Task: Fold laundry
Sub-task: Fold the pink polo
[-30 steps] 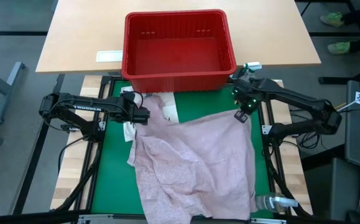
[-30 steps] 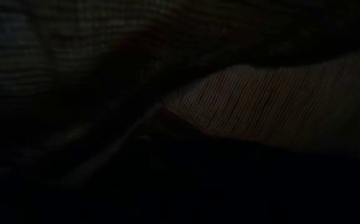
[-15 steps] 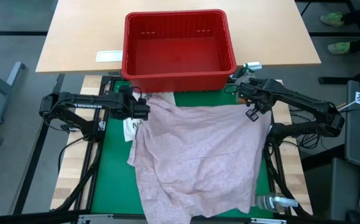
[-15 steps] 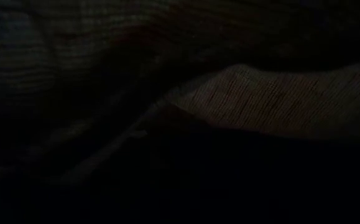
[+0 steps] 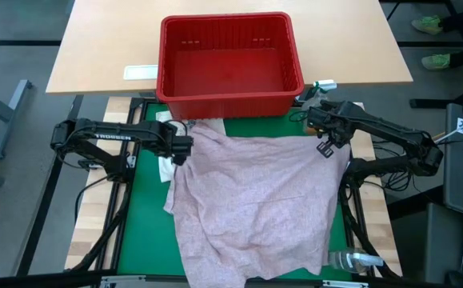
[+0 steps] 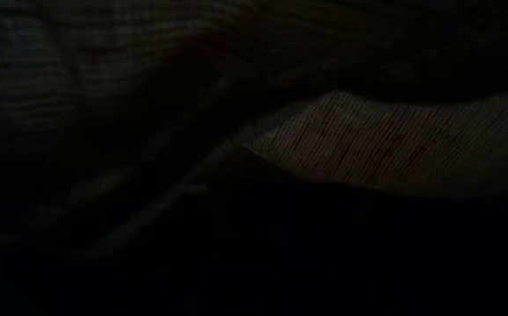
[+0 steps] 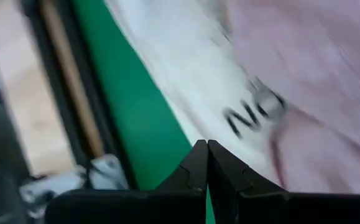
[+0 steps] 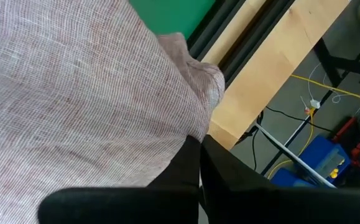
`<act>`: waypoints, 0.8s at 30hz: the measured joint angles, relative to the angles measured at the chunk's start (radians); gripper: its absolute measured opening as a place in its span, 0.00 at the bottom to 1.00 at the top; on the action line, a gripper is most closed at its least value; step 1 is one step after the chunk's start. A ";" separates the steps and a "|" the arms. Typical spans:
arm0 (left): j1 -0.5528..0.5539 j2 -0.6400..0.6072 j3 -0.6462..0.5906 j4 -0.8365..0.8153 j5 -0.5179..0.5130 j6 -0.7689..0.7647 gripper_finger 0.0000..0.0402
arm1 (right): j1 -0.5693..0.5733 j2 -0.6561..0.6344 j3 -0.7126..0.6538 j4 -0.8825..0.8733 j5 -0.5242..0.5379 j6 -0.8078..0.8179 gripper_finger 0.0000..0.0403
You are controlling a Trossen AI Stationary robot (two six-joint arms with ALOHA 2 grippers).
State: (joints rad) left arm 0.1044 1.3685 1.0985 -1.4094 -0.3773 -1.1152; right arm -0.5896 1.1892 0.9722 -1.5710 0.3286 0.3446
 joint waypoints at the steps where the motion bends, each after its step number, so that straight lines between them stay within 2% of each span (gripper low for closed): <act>1: -0.011 0.000 0.000 0.013 0.031 0.000 0.00 | 0.000 0.000 0.000 0.000 0.000 0.000 0.00; 7: -0.098 0.000 -0.027 0.253 0.045 0.002 0.00 | 0.000 0.000 0.000 0.000 -0.007 -0.010 0.00; 13: -0.150 0.000 -0.187 0.506 0.052 -0.002 0.00 | 0.000 0.000 0.000 0.000 -0.007 -0.013 0.00; 19: -0.155 0.000 -0.357 0.627 0.052 -0.094 0.00 | 0.000 0.000 0.000 0.000 -0.007 -0.038 0.00; 24: -0.155 0.000 -0.475 0.695 0.123 -0.142 0.00 | 0.000 0.000 0.000 0.000 -0.007 -0.039 0.00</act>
State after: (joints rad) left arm -0.0509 1.3689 0.6237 -0.7144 -0.2544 -1.2573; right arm -0.5894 1.1892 0.9722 -1.5711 0.3214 0.3059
